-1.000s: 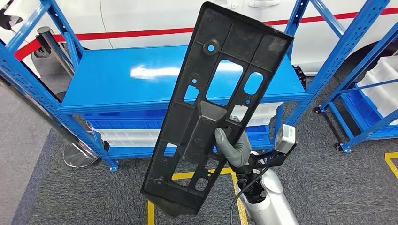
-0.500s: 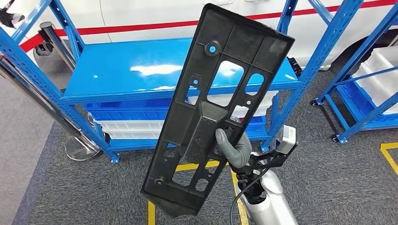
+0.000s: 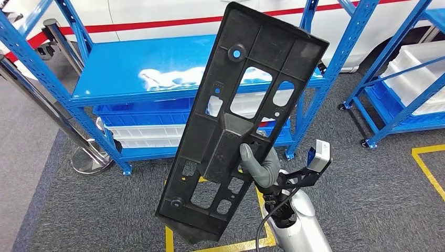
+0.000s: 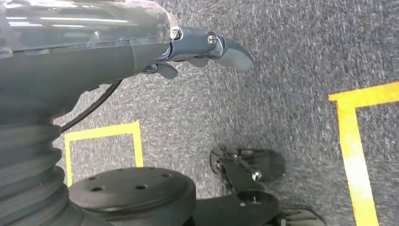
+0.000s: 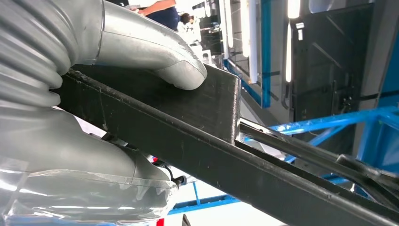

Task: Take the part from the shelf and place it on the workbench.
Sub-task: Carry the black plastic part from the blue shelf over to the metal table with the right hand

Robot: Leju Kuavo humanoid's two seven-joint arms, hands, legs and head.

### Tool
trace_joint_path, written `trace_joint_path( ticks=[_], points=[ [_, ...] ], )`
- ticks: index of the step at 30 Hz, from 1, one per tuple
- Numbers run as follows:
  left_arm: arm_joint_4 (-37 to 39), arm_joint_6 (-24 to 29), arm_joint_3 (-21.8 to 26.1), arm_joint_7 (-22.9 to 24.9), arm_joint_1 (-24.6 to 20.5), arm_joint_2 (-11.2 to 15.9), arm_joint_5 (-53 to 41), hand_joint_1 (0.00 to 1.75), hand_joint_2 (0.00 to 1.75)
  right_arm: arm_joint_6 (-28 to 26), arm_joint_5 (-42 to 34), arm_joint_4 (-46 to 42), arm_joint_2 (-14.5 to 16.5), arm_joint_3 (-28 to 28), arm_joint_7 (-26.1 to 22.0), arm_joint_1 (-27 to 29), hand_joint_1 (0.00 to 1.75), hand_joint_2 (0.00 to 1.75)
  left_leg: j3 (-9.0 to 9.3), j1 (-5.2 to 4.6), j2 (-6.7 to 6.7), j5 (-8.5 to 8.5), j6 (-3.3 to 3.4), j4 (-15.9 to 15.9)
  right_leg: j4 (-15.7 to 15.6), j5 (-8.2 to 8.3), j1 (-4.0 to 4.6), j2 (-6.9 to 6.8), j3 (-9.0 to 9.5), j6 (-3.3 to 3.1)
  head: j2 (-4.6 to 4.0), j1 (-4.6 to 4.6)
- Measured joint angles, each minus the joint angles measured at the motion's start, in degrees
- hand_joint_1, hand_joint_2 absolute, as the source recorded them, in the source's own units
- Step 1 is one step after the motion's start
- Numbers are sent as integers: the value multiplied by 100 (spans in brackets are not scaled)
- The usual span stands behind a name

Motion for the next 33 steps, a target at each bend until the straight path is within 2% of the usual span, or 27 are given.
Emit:
trace_joint_path(
  ticks=[1, 2, 4, 5, 6, 7, 8, 9, 11, 12, 14, 15, 16, 17, 19, 20, 21, 22, 23, 25, 26, 27, 28, 29, 30, 31, 33],
  points=[
    [0, -1, 0, 3, -4, -1, 0, 0, 175, 9, 8, -1, -2, -5, 1, 10, 175, 175, -31, 12, 51, 65, 50, -30, 109, -144, 5, -10, -51, 26, 0, 8],
    [0, -1, 1, 5, -7, -1, 3, 0, 175, 17, 15, -1, -4, -10, 3, 17, 175, 175, -77, 22, 103, 133, 86, -54, 340, -393, 8, -35, -131, 43, 0, 14],
    [0, 1, 2, 5, -3, 1, 22, 0, 175, 28, 21, 0, -5, -11, 5, 22, 175, 175, -217, -4, 197, 238, 123, -46, 1038, -936, 4, -89, -321, 71, -1, 24],
    [0, 2, 3, 4, 3, 2, 33, 0, 175, 29, 22, 1, -5, -11, 6, 24, 175, 175, -292, -12, 248, 282, 119, -33, 1363, -1060, -2, -102, -378, 86, -1, 25],
    [0, 2, 3, 3, 7, 2, 42, 0, 175, 32, 25, 2, -6, -11, 8, 25, 175, 175, -366, -15, 302, 317, 115, -14, 1544, -1042, -8, -115, -368, 101, -1, 25],
    [0, 3, 4, -1, 9, 2, 46, 0, 175, 34, 27, 2, -7, -11, 10, 26, 175, 175, -440, -16, 356, 346, 102, 12, 1539, -914, -19, -135, -268, 114, -1, 25],
    [0, 4, 4, -4, 9, 2, 45, 0, 175, 36, 31, 2, -6, -11, 13, 25, 175, 175, -506, -15, 405, 368, 86, 45, 1346, -748, -31, -176, -74, 124, -1, 24],
    [0, 5, 4, -7, 9, 2, 41, 0, 175, 37, 34, 1, -5, -11, 14, 23, 175, 175, -566, -18, 448, 384, 66, 91, 1005, -661, -42, -273, 196, 131, 0, 25],
    [0, 8, 3, -12, 11, 4, 28, 0, 175, 37, 50, -11, 0, -11, 20, 16, 175, 175, -651, -37, 526, 402, 12, 190, 326, -709, -12, -453, 660, 84, 0, 20],
    [0, 10, 2, -13, 12, 5, 21, 0, 175, 37, 59, -22, 3, -11, 24, 13, 175, 175, -674, -48, 563, 415, -21, 224, 130, -787, 9, -499, 767, 36, 0, 17],
    [0, 13, 2, -14, 14, 6, 6, 0, 175, 34, 73, -43, 7, -11, 28, 19, 175, 175, -695, -51, 654, 451, -90, 244, 43, -792, 32, -430, 750, -94, -1, 9],
    [0, 14, 2, -14, 13, 6, 1, 0, 175, 33, 77, -48, 7, -11, 29, 24, 175, 175, -717, -36, 634, 422, -128, 273, 33, -755, 30, -384, 722, -150, -1, 10],
    [0, 14, 1, -14, 14, 6, -5, 0, 175, 31, 82, -54, 7, -12, 30, 28, 175, 175, -766, -21, 556, 316, -162, 382, 23, -714, 26, -338, 688, -204, -1, 10],
    [0, 13, 0, -14, 18, 6, -11, 0, 175, 30, 86, -63, 9, -13, 31, 30, 175, 175, -858, -9, 439, 133, -191, 610, 15, -671, 20, -294, 651, -249, -1, 9],
    [0, 12, 1, -14, 35, 6, -19, 0, 175, 26, 91, -85, 16, -14, 32, 34, 175, 175, -1123, 5, 217, -327, -221, 1343, 20, -596, 33, -190, 561, -298, 0, 6],
    [0, 11, 1, -14, 43, 6, -20, 0, 175, 24, 93, -91, 19, -14, 33, 41, 175, 175, -1231, 5, 180, -471, -220, 1680, 23, -563, 47, -132, 520, -308, 0, 5],
    [0, 12, 1, -14, 46, 5, -20, 0, 175, 20, 98, -93, 20, -14, 34, 50, 175, 175, -1265, 3, 166, -508, -208, 1857, 26, -534, 63, -70, 484, -314, 0, 6],
    [0, 12, 1, -14, 47, 5, -21, 0, 175, 13, 107, -94, 20, -14, 37, 59, 175, 175, -1192, -1, 156, -432, -182, 1812, 29, -508, 80, -4, 457, -315, -1, 6],
    [0, 13, 0, -14, 46, 5, -22, 0, 175, 2, 118, -100, 20, -14, 38, 66, 175, 175, -1013, -12, 126, -269, -141, 1544, 31, -487, 95, 64, 440, -315, -1, 5],
    [0, 12, -1, -14, 43, 19, -29, 0, 175, -27, 143, -130, 20, -19, 33, 68, 175, 175, -532, -36, -88, 30, -17, 731, 32, -449, 105, 181, 418, -300, 0, 10],
    [0, 13, -1, -14, 43, 27, -32, 0, 175, -45, 163, -154, 21, -22, 25, 69, 175, 175, -352, -45, -203, 100, 23, 407, 31, -425, 89, 229, 403, -277, 0, 9],
    [0, 11, -2, -14, 41, 35, -37, 0, 175, -63, 189, -178, 24, -28, 11, 73, 175, 175, -254, -59, -284, 113, 49, 219, 27, -399, 62, 275, 384, -244, 0, 6],
    [0, 7, -3, -14, 39, 39, -44, 0, 175, -90, 229, -208, 26, -37, -4, 83, 175, 175, -217, -72, -292, 106, 59, 144, 15, -368, 35, 325, 365, -201, 0, 0],
    [0, 1, -7, -13, 39, 37, -49, 0, 175, -122, 276, -246, 27, -46, -14, 99, 175, 175, -206, -81, -244, 142, 62, 77, -1, -338, 19, 385, 356, -157, 0, -9],
    [0, -9, -12, -13, 39, 35, -58, 0, 175, -153, 321, -286, 26, -62, -23, 119, 175, 175, -187, -79, -174, 185, 76, 12, 2, -331, 21, 383, 344, -126, 0, -10],
    [0, -20, -18, -12, 39, 33, -69, 0, 175, -192, 370, -329, 25, -80, -34, 132, 175, 175, -164, -65, -105, 232, 92, -64, 59, -379, 36, 313, 309, -100, -1, -4],
    [0, -54, -36, 1, 42, 30, -106, 0, 175, -289, 484, -411, 22, -118, -64, 160, 175, 175, -146, -38, 45, 308, 113, -170, 511, -681, 50, 63, 94, -59, 0, 10]
  ],
)
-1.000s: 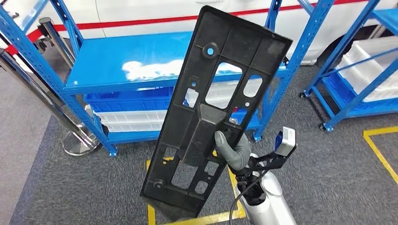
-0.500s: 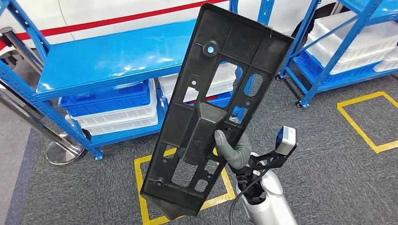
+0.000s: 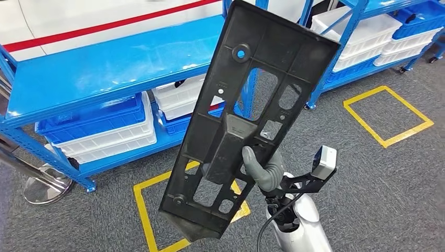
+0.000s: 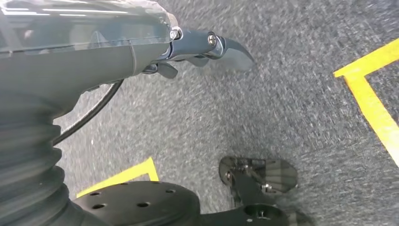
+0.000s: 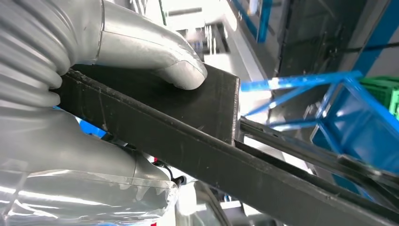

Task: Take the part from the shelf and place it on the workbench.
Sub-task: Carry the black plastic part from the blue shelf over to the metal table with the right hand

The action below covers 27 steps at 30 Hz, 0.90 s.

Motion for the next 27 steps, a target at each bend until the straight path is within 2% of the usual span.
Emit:
trace_joint_path(
  ticks=[2, 3, 4, 5, 7, 8, 9, 11, 12, 13, 15, 17, 18, 19, 20, 21, 23, 24, 25, 27],
  points=[
    [0, -37, -21, 30, 6, -2, -37, 0, 175, -107, 115, -71, 0, -48, -32, 61, 175, 175, -43, 4, 136, 15, 10, 5, 689, -355, -33, -143, -316, 55, 0, 5],
    [0, -53, -32, 45, 10, -2, -51, 0, 175, -148, 155, -100, -1, -77, -44, 105, 175, 175, -69, 9, 208, 13, 3, 27, 906, -420, -59, -167, -406, 83, 0, 7],
    [0, -63, -46, 63, 11, -3, -62, 0, 175, -184, 194, -127, -2, -105, -54, 145, 175, 175, -94, 18, 276, 8, -10, 53, 910, -374, -85, -189, -387, 112, 1, 7],
    [0, -71, -61, 78, 11, -8, -76, 0, 175, -228, 247, -164, -2, -130, -61, 179, 175, 175, -117, 30, 345, -3, -30, 89, 718, -244, -112, -224, -260, 140, 1, 7],
    [0, -73, -92, 101, 6, -17, -109, 0, 175, -333, 379, -246, -2, -171, -73, 222, 175, 175, -157, 43, 447, -50, -104, 186, -2, 43, -128, -402, 168, 168, 1, 10],
    [0, -68, -102, 106, 3, -20, -123, 0, 175, -378, 435, -289, -1, -190, -79, 239, 175, 175, -176, 38, 484, -78, -147, 242, -267, 116, -124, -467, 312, 136, 0, 7],
    [0, -60, -109, 108, 0, -20, -133, 0, 175, -414, 470, -320, 0, -208, -86, 255, 175, 175, -191, 30, 515, -100, -189, 286, -405, 136, -109, -508, 375, 89, 0, 5],
    [0, -40, -121, 125, -6, -21, -144, 0, 175, -491, 541, -374, 2, -245, -109, 289, 175, 175, -200, 27, 588, -110, -256, 320, -420, 141, -83, -434, 336, -29, 0, -1],
    [0, -19, -130, 147, -11, -22, -152, 0, 175, -579, 623, -410, 5, -265, -131, 314, 175, 175, -206, 40, 591, -122, -287, 329, -421, 155, -79, -392, 321, -69, 0, 0],
    [0, 8, -139, 171, -15, -24, -162, 0, 175, -695, 723, -455, 14, -288, -160, 337, 175, 175, -230, 55, 533, -184, -315, 384, -426, 172, -81, -349, 307, -108, 0, 0],
    [0, 77, -154, 209, -15, -31, -174, 0, 175, -948, 927, -538, 53, -339, -220, 369, 175, 175, -415, 77, 308, -501, -350, 826, -438, 213, -86, -262, 276, -175, 0, 0],
    [0, 168, -157, 222, -3, -36, -178, 0, 175, -1131, 1075, -592, 96, -381, -262, 390, 175, 175, -744, 79, 152, -896, -347, 1614, -436, 244, -56, -150, 233, -223, 0, -1],
    [0, 224, -158, 213, -2, -38, -183, 0, 175, -1220, 1154, -614, 106, -395, -285, 413, 175, 175, -864, 76, 129, -990, -332, 1905, -435, 257, -33, -86, 217, -238, 0, -1],
    [0, 281, -162, 192, -4, -43, -189, 0, 175, -1326, 1245, -633, 111, -406, -319, 442, 175, 175, -894, 70, 118, -971, -305, 1999, -433, 269, -12, -19, 207, -248, 0, -1],
    [0, 314, -167, 152, -9, -47, -197, 0, 175, -1440, 1341, -647, 113, -414, -367, 472, 175, 175, -811, 60, 103, -839, -267, 1852, -430, 279, 6, 51, 203, -251, 0, 0],
    [0, 322, -177, 104, -14, -50, -212, 0, 175, -1548, 1428, -660, 113, -419, -424, 496, 175, 175, -637, 42, 48, -632, -217, 1508, -428, 289, 18, 122, 203, -250, 0, 0],
    [0, 275, -208, -4, -16, -46, -255, 0, 175, -1711, 1551, -678, 113, -419, -537, 514, 175, 175, -270, 10, -236, -309, -112, 731, -426, 319, 9, 248, 186, -228, 0, 5],
    [0, 245, -226, -53, -21, -43, -277, 0, 175, -1756, 1575, -683, 114, -411, -572, 516, 175, 175, -163, -9, -360, -243, -78, 482, -426, 341, -11, 303, 163, -200, 0, 4],
    [0, 222, -240, -97, -28, -40, -291, 0, 175, -1782, 1578, -680, 114, -399, -588, 517, 175, 175, -124, -20, -430, -242, -58, 371, -432, 368, -36, 358, 136, -163, 0, 2],
    [0, 178, -256, -167, -44, -40, -299, 0, 175, -1798, 1534, -656, 115, -362, -577, 524, 175, 175, -92, -21, -338, -202, -44, 269, -453, 421, -63, 453, 96, -85, 0, -4]
  ],
)
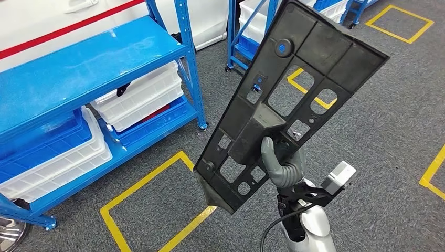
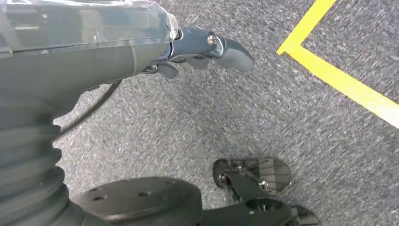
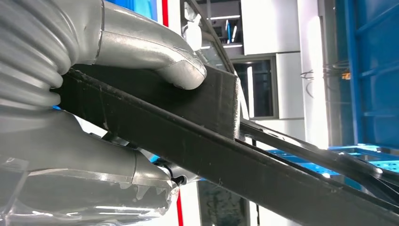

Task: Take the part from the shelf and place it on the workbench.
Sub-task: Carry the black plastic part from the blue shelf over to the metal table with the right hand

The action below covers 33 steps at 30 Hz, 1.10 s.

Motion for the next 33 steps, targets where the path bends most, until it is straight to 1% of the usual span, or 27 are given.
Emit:
trace_joint_path(
  ticks=[2, 4, 5, 6, 7, 8, 9, 10, 12, 13, 15, 16, 18, 19, 20, 21, 22, 23, 24, 25, 26, 27, 28, 29, 30, 31, 33],
  points=[
    [0, -131, -9, -45, -13, -5, 13, 0, 175, -12, -69, 43, 0, 38, 8, -4, 175, 175, 47, 24, 143, 89, 25, -130, 121, -95, 18, -183, -73, 43, 0, 5],
    [0, -341, -11, -66, -18, -8, 52, 0, 175, -43, -128, 96, 0, 81, -5, -10, 175, 175, 57, 27, 299, 139, 42, -196, 646, -434, 24, -491, -315, 80, 0, 7],
    [0, -437, -10, -70, -16, -9, 75, 0, 175, -60, -148, 126, 0, 103, -10, -1, 175, 175, 45, 24, 381, 143, 46, -192, 1009, -619, 12, -567, -480, 108, 0, 7],
    [0, -513, -9, -74, -13, -8, 92, 0, 175, -73, -165, 153, 0, 118, -14, 16, 175, 175, 32, 24, 466, 143, 45, -185, 1303, -731, -6, -604, -605, 138, 0, 8],
    [0, -568, -8, -76, -11, -8, 103, 0, 175, -81, -176, 177, 0, 128, -16, 33, 175, 175, 20, 26, 551, 139, 39, -175, 1437, -746, -24, -630, -653, 167, 0, 8],
    [0, -605, -8, -77, -11, -9, 105, 0, 175, -85, -186, 193, 0, 135, -17, 46, 175, 175, 11, 32, 629, 131, 27, -160, 1356, -658, -42, -656, -586, 191, 0, 8],
    [0, -624, -8, -74, -13, -9, 99, 0, 175, -86, -195, 203, 0, 143, -19, 53, 175, 175, 5, 41, 698, 116, 5, -136, 1070, -498, -58, -700, -409, 210, 0, 8],
    [0, -632, -8, -68, -14, -8, 85, 0, 175, -83, -203, 209, 0, 153, -23, 55, 175, 175, 1, 46, 759, 90, -29, -100, 681, -366, -62, -804, -187, 220, 0, 9],
    [0, -633, -8, -55, -19, 0, 61, 0, 175, -59, -222, 204, 1, 182, -33, 65, 175, 175, -13, 29, 861, 25, -115, -16, 124, -225, -41, -947, 122, 153, 0, 3],
    [0, -633, -8, -51, -18, 5, 59, 0, 175, -38, -230, 195, 2, 201, -40, 72, 175, 175, -17, 16, 905, -1, -152, 12, 32, -233, -22, -969, 161, 101, 0, -1],
    [0, -634, -7, -53, -16, 16, 84, 0, 175, 16, -237, 162, 4, 248, -52, 82, 175, 175, -7, 18, 983, -22, -209, 24, 47, -224, 0, -859, 137, 2, 1, -8],
    [0, -641, -4, -62, -16, 23, 107, 0, 175, 55, -235, 138, 7, 278, -60, 82, 175, 175, -13, 35, 945, -64, -241, 58, 40, -213, 0, -811, 128, -32, 1, -8],
    [0, -655, 15, -100, 0, 41, 191, 0, 175, 167, -233, 98, 22, 352, -84, 56, 175, 175, -144, 65, 725, -314, -290, 389, 24, -184, -8, -721, 113, -95, 1, -9],
    [0, -658, 37, -125, 19, 54, 256, 0, 175, 251, -240, 89, 33, 402, -103, 30, 175, 175, -292, 74, 584, -514, -302, 730, 23, -172, -6, -674, 101, -118, 0, -10],
    [0, -653, 67, -145, 42, 66, 330, 0, 175, 350, -254, 95, 43, 460, -130, -1, 175, 175, -472, 76, 503, -706, -303, 1130, 24, -162, 3, -620, 87, -137, 0, -10],
    [0, -642, 111, -159, 66, 79, 414, 0, 175, 465, -275, 116, 51, 530, -167, -35, 175, 175, -644, 76, 467, -838, -300, 1494, 26, -152, 16, -557, 74, -153, 1, -10],
    [0, -626, 159, -166, 86, 90, 491, 0, 175, 573, -298, 150, 55, 602, -208, -72, 175, 175, -748, 75, 452, -868, -289, 1701, 28, -144, 30, -490, 64, -163, 1, -11],
    [0, -607, 209, -170, 100, 100, 558, 0, 175, 668, -321, 195, 58, 671, -251, -117, 175, 175, -753, 74, 441, -783, -269, 1688, 31, -136, 41, -419, 60, -167, 0, -10],
    [0, -582, 263, -172, 109, 108, 620, 0, 175, 752, -345, 255, 64, 739, -295, -174, 175, 175, -652, 73, 412, -602, -241, 1450, 34, -129, 49, -346, 60, -167, 0, -11],
    [0, -556, 308, -173, 113, 117, 662, 0, 175, 814, -365, 319, 76, 798, -334, -238, 175, 175, -474, 72, 332, -375, -207, 1054, 35, -122, 53, -278, 62, -162, 0, -10],
    [0, -530, 351, -174, 116, 132, 697, 0, 175, 867, -382, 385, 93, 849, -371, -306, 175, 175, -294, 71, 187, -203, -173, 647, 41, -111, 59, -217, 58, -149, 0, -9],
    [0, -501, 394, -177, 119, 145, 728, 0, 175, 911, -398, 456, 115, 895, -402, -375, 175, 175, -160, 68, 61, -91, -154, 331, 43, -96, 55, -160, 46, -127, 1, -10],
    [0, -466, 431, -180, 121, 157, 754, 0, 175, 944, -412, 520, 133, 933, -427, -437, 175, 175, -90, 61, -32, -47, -142, 151, 43, -78, 45, -111, 28, -99, 1, -9],
    [0, -425, 467, -182, 123, 167, 779, 0, 175, 974, -429, 579, 145, 962, -449, -492, 175, 175, -71, 50, -64, -51, -134, 92, 37, -54, 33, -59, 8, -60, 1, -9],
    [0, -382, 497, -185, 123, 169, 795, 0, 175, 998, -446, 630, 151, 983, -468, -539, 175, 175, -67, 42, -13, -25, -124, 66, 20, -26, 19, -2, -10, -18, 1, -9],
    [0, -350, 519, -187, 118, 171, 793, 0, 175, 1014, -464, 670, 152, 994, -485, -577, 175, 175, -58, 47, 51, 12, -99, 32, 22, -19, 13, -11, -25, 11, 0, -7],
    [0, -324, 539, -194, 114, 178, 740, 0, 175, 1020, -503, 718, 149, 990, -507, -649, 175, 175, -53, 62, 191, 91, -38, -48, 224, -182, 32, -238, -136, 50, 0, 4]
  ],
)
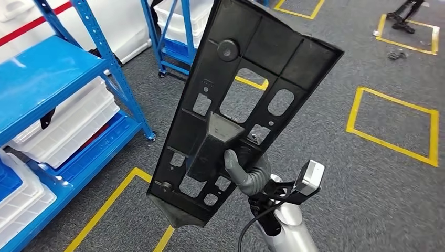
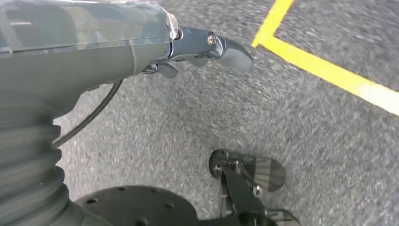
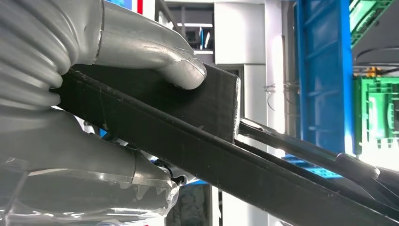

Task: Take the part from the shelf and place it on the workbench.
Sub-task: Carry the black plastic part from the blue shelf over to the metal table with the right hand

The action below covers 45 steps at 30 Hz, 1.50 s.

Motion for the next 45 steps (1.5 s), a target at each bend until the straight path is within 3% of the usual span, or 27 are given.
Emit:
trace_joint_path(
  ticks=[2, 3, 4, 5, 7, 9, 11, 13, 15, 17, 19, 20, 21, 22, 24, 26, 28, 29, 31, 32, 34, 35, 36, 39, 41, 43, 45],
  points=[
    [0, -2, 2, -5, 11, 9, -65, 0, 175, -6, -49, 15, -11, -34, -5, -44, 175, 175, -20, -7, 158, 29, 33, -28, 634, -395, 11, -294, -284, 25, 0, 9],
    [0, -3, 2, -5, 21, 14, -81, 0, 175, -5, -69, 18, -22, -60, -3, -47, 175, 175, -34, -14, 246, 30, 36, -25, 997, -565, 4, -350, -438, 44, 0, 9],
    [0, -3, 2, -5, 30, 20, -89, 0, 175, -1, -85, 19, -36, -91, -1, -43, 175, 175, -44, -17, 332, 29, 37, -21, 1241, -648, -4, -377, -530, 60, 0, 10],
    [0, -4, 2, -5, 34, 24, -92, 0, 175, 3, -93, 21, -51, -116, 1, -40, 175, 175, -51, -19, 416, 27, 34, -17, 1286, -627, -12, -398, -521, 73, 0, 9],
    [0, -7, 2, -5, 27, 29, -92, 0, 175, 8, -101, 21, -74, -150, 2, -40, 175, 175, -49, -17, 561, 15, 16, -5, 748, -341, -20, -495, -173, 82, 0, 10],
    [0, -8, 2, -5, 17, 31, -93, 0, 175, 14, -107, 17, -80, -161, 1, -49, 175, 175, -50, -39, 678, -17, -34, 31, 27, -136, 11, -711, 234, 37, 1, 6],
    [0, -5, 3, -5, 8, 35, -94, 0, 175, 17, -112, 16, -80, -172, 0, -51, 175, 175, -54, -68, 777, -40, -91, 65, -238, -112, 51, -782, 347, -40, 1, 2],
    [0, -3, 3, -5, -11, 40, -94, 0, 175, 19, -116, 13, -81, -183, -1, -47, 175, 175, -49, -67, 848, -65, -148, 78, -248, -81, 53, -657, 325, -109, 1, 2],
    [0, -3, 4, -7, -25, 43, -94, 0, 175, 21, -120, 4, -79, -191, -1, -54, 175, 175, -127, -38, 656, -241, -209, 291, -268, -52, 34, -550, 323, -174, 1, 2],
    [0, -3, 4, -8, -19, 45, -94, 0, 175, 22, -123, 1, -74, -196, -1, -61, 175, 175, -412, -11, 360, -607, -247, 953, -275, -32, 28, -442, 314, -222, 0, -1],
    [0, -3, 5, -8, 2, 45, -94, 0, 175, 24, -123, 3, -72, -198, 1, -55, 175, 175, -734, -7, 271, -860, -252, 1651, -272, -19, 44, -309, 302, -247, 0, -2],
    [0, -3, 6, -8, 12, 45, -93, 0, 175, 23, -123, 3, -72, -199, 1, -51, 175, 175, -787, -8, 260, -836, -242, 1755, -270, -14, 53, -234, 300, -251, 0, -2],
    [0, -3, 6, -8, 17, 45, -93, 0, 175, 24, -123, 3, -72, -202, 1, -49, 175, 175, -729, -8, 240, -700, -221, 1621, -267, -8, 59, -156, 300, -251, 0, -2],
    [0, -3, 6, -8, 18, 46, -96, 0, 175, 22, -123, 3, -72, -204, 1, -49, 175, 175, -578, -9, 191, -492, -191, 1292, -263, -2, 62, -78, 303, -247, 0, -2],
    [0, -2, 5, -16, 18, 61, -133, 0, 175, -15, -106, 1, -73, -211, -3, -48, 175, 175, -213, -11, -50, -150, -124, 505, -254, 13, 58, 58, 297, -223, 0, 1],
    [0, 9, -23, -3, 3, 79, -273, 0, 175, -129, -66, -48, -80, -261, -29, 21, 175, 175, -45, -25, -210, -76, -88, 139, -251, 44, 40, 161, 258, -168, 0, 0],
    [0, 16, -106, 84, -46, 94, -473, 0, 175, -258, -23, -200, -110, -383, -79, 225, 175, 175, -26, -24, -150, -51, -51, 63, -265, 75, 29, 217, 223, -95, 0, 1],
    [0, 11, -161, 152, -78, 107, -560, 0, 175, -302, 4, -299, -134, -458, -106, 348, 175, 175, -19, -14, -99, -18, -20, 18, -244, 51, 36, 143, 205, -66, 0, 5],
    [0, 1, -253, 280, -130, 155, -669, 0, 175, -361, 85, -470, -173, -569, -141, 533, 175, 175, -8, 6, 46, 39, 41, -66, 68, -181, 52, -126, 50, -25, 0, 22],
    [0, -3, -285, 334, -145, 192, -692, 0, 175, -387, 132, -538, -184, -596, -147, 602, 175, 175, -8, -8, 134, 44, 56, -76, 376, -365, 46, -261, -95, -7, 0, 30],
    [0, -7, -321, 394, -152, 288, -692, 0, 175, -433, 204, -637, -190, -607, -124, 719, 175, 175, -18, -20, 320, 36, 66, -71, 1025, -653, 12, -356, -394, 35, 0, 37],
    [-1, -7, -331, 402, -150, 341, -686, 0, 175, -448, 226, -677, -191, -607, -104, 768, 175, 175, -22, -20, 410, 29, 62, -64, 1163, -665, -9, -379, -448, 58, 0, 37],
    [-1, 0, -335, 396, -150, 395, -683, 0, 175, -456, 237, -709, -191, -607, -90, 801, 175, 175, -26, -16, 493, 18, 50, -51, 1092, -576, -32, -410, -393, 81, 0, 37],
    [-3, 0, -354, 357, -156, 585, -722, 0, 175, -491, 231, -801, -192, -607, -115, 820, 175, 175, -34, -17, 684, -57, -37, 47, 112, -164, -52, -706, 162, 104, 0, 37],
    [-9, -44, -378, 349, -170, 725, -761, 0, 175, -525, 222, -859, -193, -610, -138, 816, 175, 175, -39, -38, 771, -102, -111, 102, -192, -127, -16, -817, 309, 47, 0, 32],
    [-14, -80, -396, 352, -206, 809, -790, 0, 175, -543, 223, -916, -195, -617, -147, 829, 175, 175, -24, -31, 855, -117, -179, 105, -191, -115, 5, -703, 286, -35, 0, 28],
    [-16, -102, -412, 362, -251, 861, -816, 0, 175, -548, 230, -973, -197, -623, -156, 845, 175, 175, -50, 5, 718, -221, -244, 202, -220, -85, -5, -596, 281, -105, 1, 28]
  ],
)
